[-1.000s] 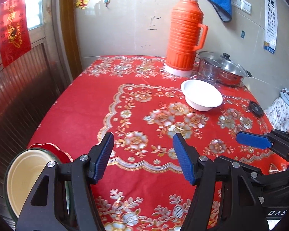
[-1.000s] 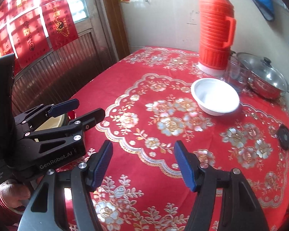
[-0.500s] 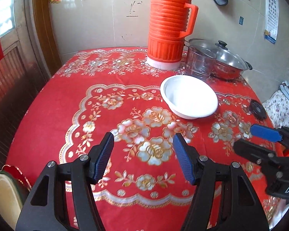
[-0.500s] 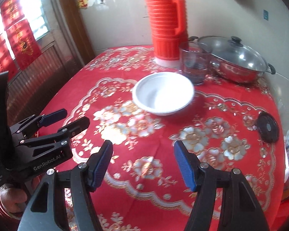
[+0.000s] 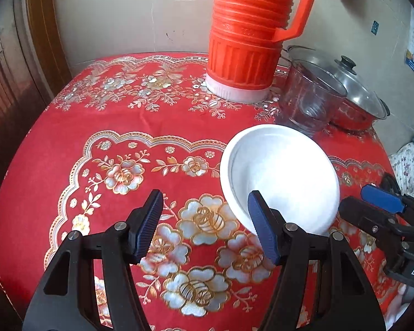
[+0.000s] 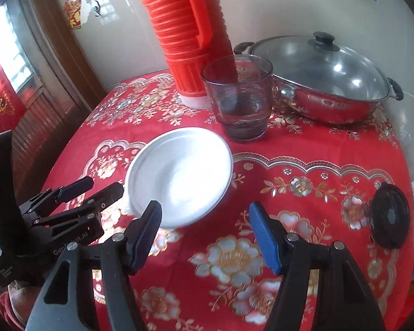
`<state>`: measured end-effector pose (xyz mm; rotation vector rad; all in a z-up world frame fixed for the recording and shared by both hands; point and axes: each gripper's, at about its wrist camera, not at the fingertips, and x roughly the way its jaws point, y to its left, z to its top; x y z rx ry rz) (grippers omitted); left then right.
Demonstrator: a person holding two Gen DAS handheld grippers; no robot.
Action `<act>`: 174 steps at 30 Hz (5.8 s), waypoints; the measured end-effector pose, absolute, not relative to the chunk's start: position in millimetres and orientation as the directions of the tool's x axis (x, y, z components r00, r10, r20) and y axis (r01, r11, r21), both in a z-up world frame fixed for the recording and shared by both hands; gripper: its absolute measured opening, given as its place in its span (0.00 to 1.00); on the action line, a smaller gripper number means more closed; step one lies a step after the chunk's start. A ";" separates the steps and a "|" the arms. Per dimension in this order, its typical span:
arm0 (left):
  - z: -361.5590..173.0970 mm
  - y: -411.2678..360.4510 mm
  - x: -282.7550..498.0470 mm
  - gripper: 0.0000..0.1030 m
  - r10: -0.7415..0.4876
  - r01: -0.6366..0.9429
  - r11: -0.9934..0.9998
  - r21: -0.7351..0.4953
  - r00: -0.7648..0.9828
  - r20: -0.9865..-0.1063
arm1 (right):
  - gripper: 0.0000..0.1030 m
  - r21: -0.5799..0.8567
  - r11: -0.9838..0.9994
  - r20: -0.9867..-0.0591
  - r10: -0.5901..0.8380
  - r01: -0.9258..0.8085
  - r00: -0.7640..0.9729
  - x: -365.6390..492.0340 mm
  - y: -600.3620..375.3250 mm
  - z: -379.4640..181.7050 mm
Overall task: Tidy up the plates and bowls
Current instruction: 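Grip the rim of the white bowl with the left tool, then carry the white bowl with the left tool over the dish stack, then lower the white bowl into the beige bowl and open the left tool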
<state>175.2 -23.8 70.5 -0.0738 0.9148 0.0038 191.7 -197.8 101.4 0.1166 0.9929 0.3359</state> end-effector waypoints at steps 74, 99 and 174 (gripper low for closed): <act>64.9 -14.0 135.8 0.20 -0.006 -0.019 1.000 -0.020 0.567 -0.824 | 0.40 0.127 0.937 -0.809 0.287 -0.326 0.513 151.3 -137.2 102.5; 132.1 96.6 -2.3 0.20 0.035 -0.139 0.988 -0.071 0.640 -0.768 | 0.41 0.037 0.851 -0.743 0.375 -0.524 0.555 40.5 -35.6 167.2; 114.9 245.5 -148.8 0.52 0.311 -0.411 0.912 -0.009 0.704 -0.638 | 0.77 0.109 0.687 -0.727 0.548 -0.719 0.413 -50.7 126.0 139.8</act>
